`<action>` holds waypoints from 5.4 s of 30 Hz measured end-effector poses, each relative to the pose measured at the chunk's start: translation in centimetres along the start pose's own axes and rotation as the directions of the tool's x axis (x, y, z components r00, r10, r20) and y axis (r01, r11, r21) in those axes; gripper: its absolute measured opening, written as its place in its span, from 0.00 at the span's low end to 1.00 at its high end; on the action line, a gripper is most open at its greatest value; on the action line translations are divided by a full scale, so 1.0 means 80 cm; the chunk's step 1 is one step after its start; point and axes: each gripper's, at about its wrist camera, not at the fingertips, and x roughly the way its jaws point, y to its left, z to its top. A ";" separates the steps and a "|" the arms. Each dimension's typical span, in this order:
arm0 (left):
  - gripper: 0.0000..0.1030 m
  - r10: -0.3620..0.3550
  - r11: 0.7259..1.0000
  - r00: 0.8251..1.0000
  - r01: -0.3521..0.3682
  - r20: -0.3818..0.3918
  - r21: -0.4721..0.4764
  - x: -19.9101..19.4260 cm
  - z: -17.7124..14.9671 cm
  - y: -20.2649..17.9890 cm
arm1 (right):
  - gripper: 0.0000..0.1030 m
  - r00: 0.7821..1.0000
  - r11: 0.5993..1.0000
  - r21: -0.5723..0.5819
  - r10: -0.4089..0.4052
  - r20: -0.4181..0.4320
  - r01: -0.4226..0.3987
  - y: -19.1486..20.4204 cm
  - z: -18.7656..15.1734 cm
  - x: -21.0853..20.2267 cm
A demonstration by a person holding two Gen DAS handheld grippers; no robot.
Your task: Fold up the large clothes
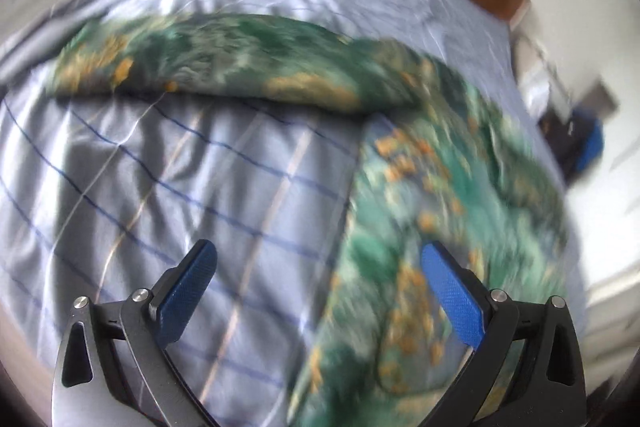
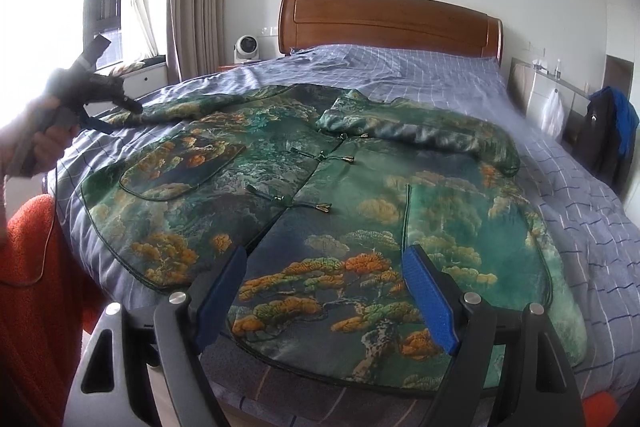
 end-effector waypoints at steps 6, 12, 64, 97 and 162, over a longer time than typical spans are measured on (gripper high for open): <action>0.99 -0.069 0.956 0.997 0.074 0.025 -0.283 0.041 0.074 0.094 | 0.78 1.000 1.000 -0.027 0.002 -0.017 -0.003 0.008 -0.002 0.005; 0.98 0.011 0.853 1.000 -0.001 0.015 -0.523 0.080 0.111 0.167 | 0.78 0.999 0.998 -0.062 -0.008 -0.036 0.006 0.014 -0.006 0.010; 0.98 0.495 0.747 0.851 -0.520 0.176 0.415 0.190 0.081 -0.186 | 0.78 1.000 0.993 0.118 0.007 -0.017 -0.005 -0.043 -0.017 0.007; 0.97 0.309 0.719 0.935 -0.348 0.172 0.602 0.266 0.067 -0.464 | 0.78 0.998 0.976 0.217 0.032 -0.050 -0.021 -0.071 -0.024 0.017; 0.98 0.321 0.847 0.917 -0.389 0.235 0.362 -0.043 -0.147 -0.177 | 0.78 0.999 0.998 0.045 -0.043 -0.025 0.045 -0.020 -0.015 0.008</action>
